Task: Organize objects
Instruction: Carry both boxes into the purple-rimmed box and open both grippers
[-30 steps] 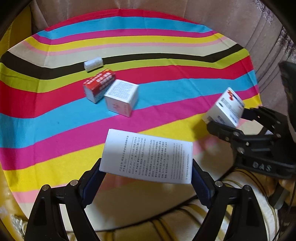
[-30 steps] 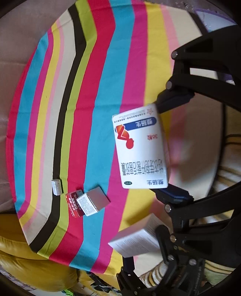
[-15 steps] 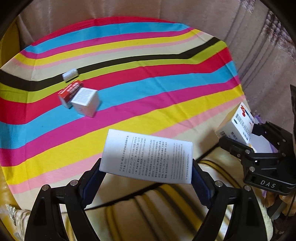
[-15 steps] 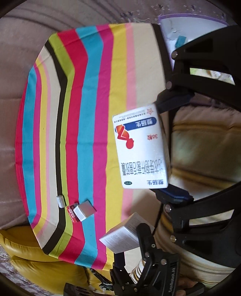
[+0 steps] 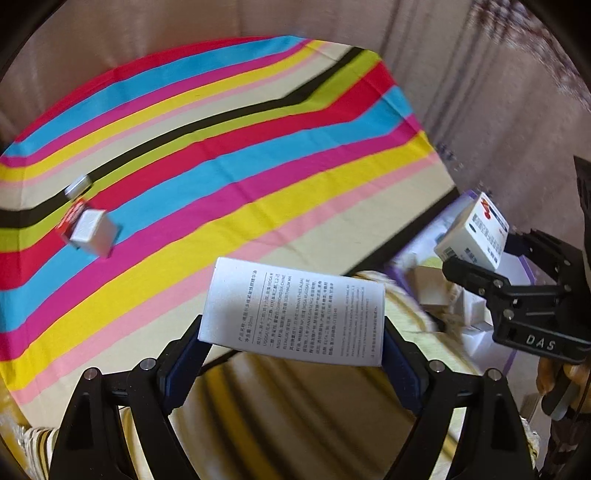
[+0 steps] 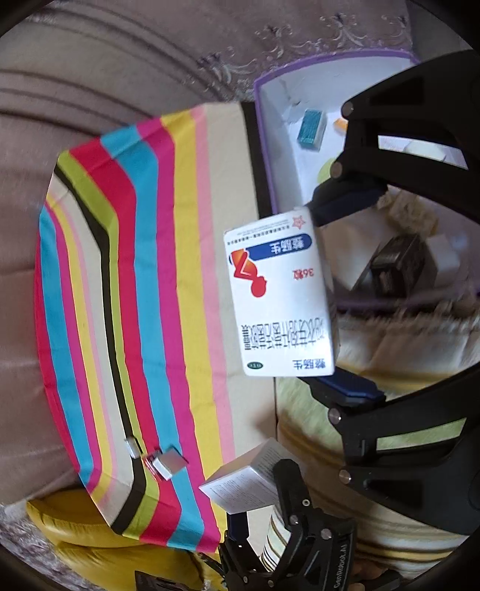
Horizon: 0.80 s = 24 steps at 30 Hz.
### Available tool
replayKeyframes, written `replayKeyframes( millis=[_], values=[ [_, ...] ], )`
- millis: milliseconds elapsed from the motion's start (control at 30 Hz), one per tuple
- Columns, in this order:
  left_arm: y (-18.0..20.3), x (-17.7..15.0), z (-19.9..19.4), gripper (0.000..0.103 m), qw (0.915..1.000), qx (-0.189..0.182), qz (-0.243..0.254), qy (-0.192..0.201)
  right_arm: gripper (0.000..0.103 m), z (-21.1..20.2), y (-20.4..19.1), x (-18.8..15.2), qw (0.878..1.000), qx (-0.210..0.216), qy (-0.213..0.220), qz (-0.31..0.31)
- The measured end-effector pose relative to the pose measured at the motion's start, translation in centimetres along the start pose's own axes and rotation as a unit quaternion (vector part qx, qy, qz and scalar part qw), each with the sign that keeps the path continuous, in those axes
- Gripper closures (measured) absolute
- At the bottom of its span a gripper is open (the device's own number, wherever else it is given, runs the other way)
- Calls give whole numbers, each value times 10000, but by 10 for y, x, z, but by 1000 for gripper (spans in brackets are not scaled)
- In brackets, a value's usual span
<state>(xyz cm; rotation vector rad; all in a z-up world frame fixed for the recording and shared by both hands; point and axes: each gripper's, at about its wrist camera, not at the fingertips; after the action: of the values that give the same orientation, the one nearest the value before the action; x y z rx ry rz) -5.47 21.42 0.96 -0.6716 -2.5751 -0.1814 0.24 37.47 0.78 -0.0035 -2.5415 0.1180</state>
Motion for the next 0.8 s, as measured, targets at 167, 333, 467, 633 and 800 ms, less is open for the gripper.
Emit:
replayKeyframes(
  millis=[167,333,467,633,800],
  values=[
    [34,6,3,15,9994,-122,317,-34,29,-14,34,-15,9994,-256,0,235],
    [67,12,7,15,9973,-192,699,-93,29,-21,65,-29,9978,-462,-32,481],
    [98,15,11,15,9933,-231,1118,-196,29,-25,90,-40,9958,-622,-74,675],
    [144,14,15,15,9844,-293,1713,-285,29,-28,118,-57,9919,-897,-148,888],
    [182,7,18,15,9751,-397,2145,-395,29,-29,139,-71,9881,-1073,-208,1079]
  ],
)
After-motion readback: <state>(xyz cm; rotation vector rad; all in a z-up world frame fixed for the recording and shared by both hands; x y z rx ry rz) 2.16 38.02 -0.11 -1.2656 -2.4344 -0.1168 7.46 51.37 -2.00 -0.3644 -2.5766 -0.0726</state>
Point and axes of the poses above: each gripper's, at about its wrist camera, not at the fingertips, and z roughly the way its jaws point, y to its right, x to its top, and after that the axes turned 6 degrees about x, right-handed
